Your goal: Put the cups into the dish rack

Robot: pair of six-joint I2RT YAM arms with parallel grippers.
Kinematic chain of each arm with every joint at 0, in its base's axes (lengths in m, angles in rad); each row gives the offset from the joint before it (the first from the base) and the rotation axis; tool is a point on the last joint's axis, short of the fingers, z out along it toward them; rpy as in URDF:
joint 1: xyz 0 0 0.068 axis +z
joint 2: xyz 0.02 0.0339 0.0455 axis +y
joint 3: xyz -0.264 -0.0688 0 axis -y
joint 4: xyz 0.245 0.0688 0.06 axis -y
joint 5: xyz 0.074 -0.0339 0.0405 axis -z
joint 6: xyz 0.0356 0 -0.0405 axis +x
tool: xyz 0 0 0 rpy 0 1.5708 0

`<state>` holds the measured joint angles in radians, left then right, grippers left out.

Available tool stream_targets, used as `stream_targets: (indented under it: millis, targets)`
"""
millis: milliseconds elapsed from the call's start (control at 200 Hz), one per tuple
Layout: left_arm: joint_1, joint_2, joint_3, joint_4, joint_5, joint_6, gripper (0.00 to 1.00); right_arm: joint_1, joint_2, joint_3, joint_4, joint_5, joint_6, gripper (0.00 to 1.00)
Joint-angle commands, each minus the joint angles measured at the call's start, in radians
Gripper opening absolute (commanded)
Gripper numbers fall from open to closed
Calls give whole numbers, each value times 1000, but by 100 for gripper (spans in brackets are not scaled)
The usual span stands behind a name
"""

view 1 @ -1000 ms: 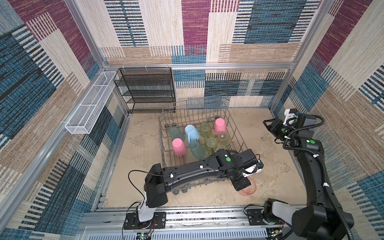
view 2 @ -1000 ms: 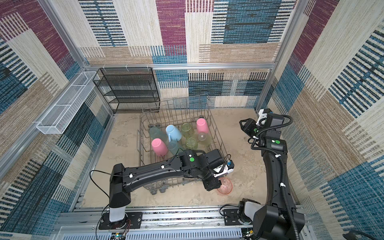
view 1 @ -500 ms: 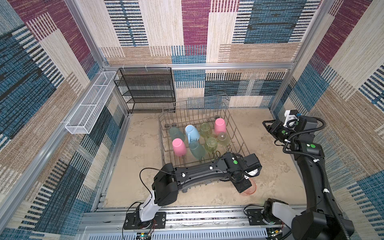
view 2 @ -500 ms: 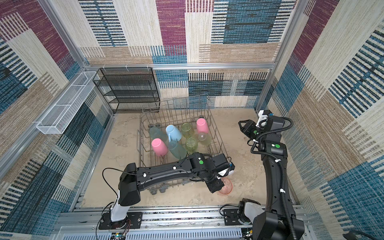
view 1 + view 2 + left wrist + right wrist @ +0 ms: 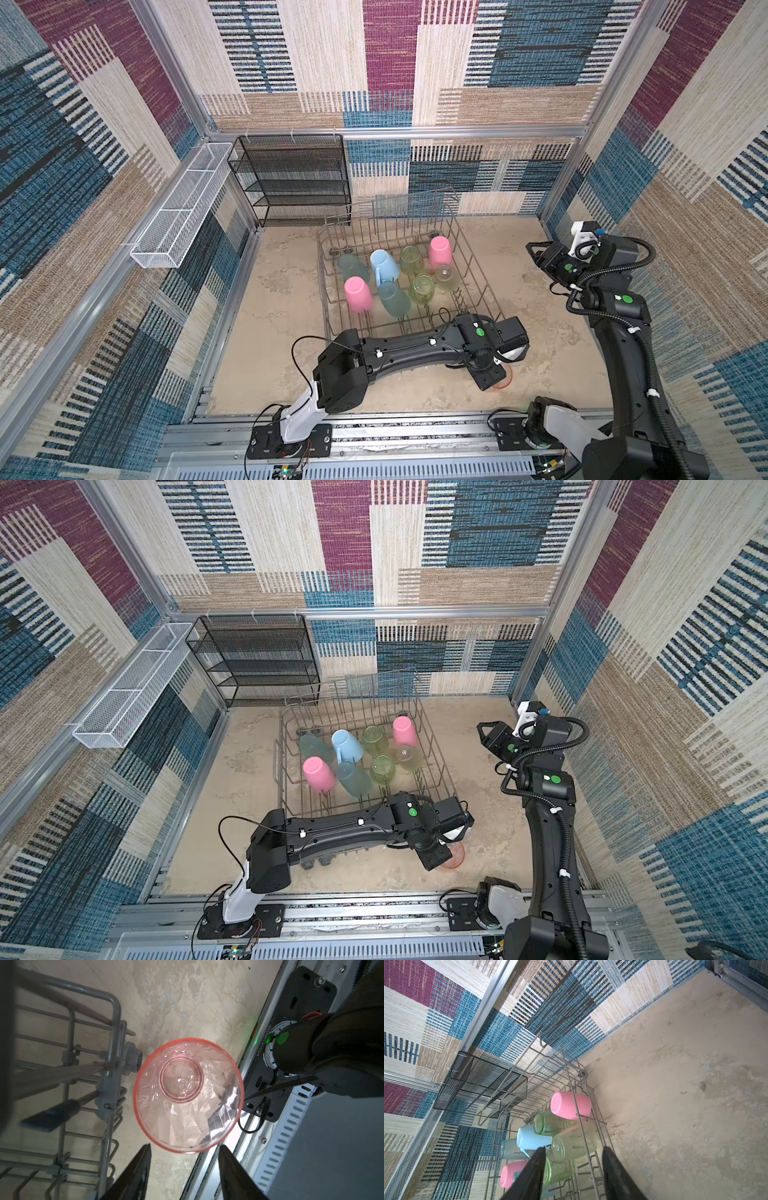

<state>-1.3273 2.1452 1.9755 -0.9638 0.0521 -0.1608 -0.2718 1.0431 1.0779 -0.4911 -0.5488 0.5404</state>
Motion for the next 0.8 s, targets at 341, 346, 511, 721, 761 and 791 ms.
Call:
stream_targets:
  millis: [341, 346, 511, 721, 761, 791]
  targets:
    - [-39, 21, 45, -18, -14, 38, 55, 0, 10, 0, 47, -23, 11, 47]
    - [-39, 23, 45, -17, -14, 38, 55, 0, 9, 0, 47, -22, 11, 47]
    - [-49, 69, 104, -60, -23, 44, 55, 0, 6, 0, 42, -23, 9, 47]
    - [-58, 102, 146, -88, -26, 46, 55, -1, 0, -6, 43, -23, 7, 47]
    - [-59, 107, 145, -89, -25, 46, 55, 0, -1, -6, 43, -22, 7, 47]
    - [-60, 108, 146, -89, -24, 46, 55, 0, -2, -6, 45, -22, 7, 47]
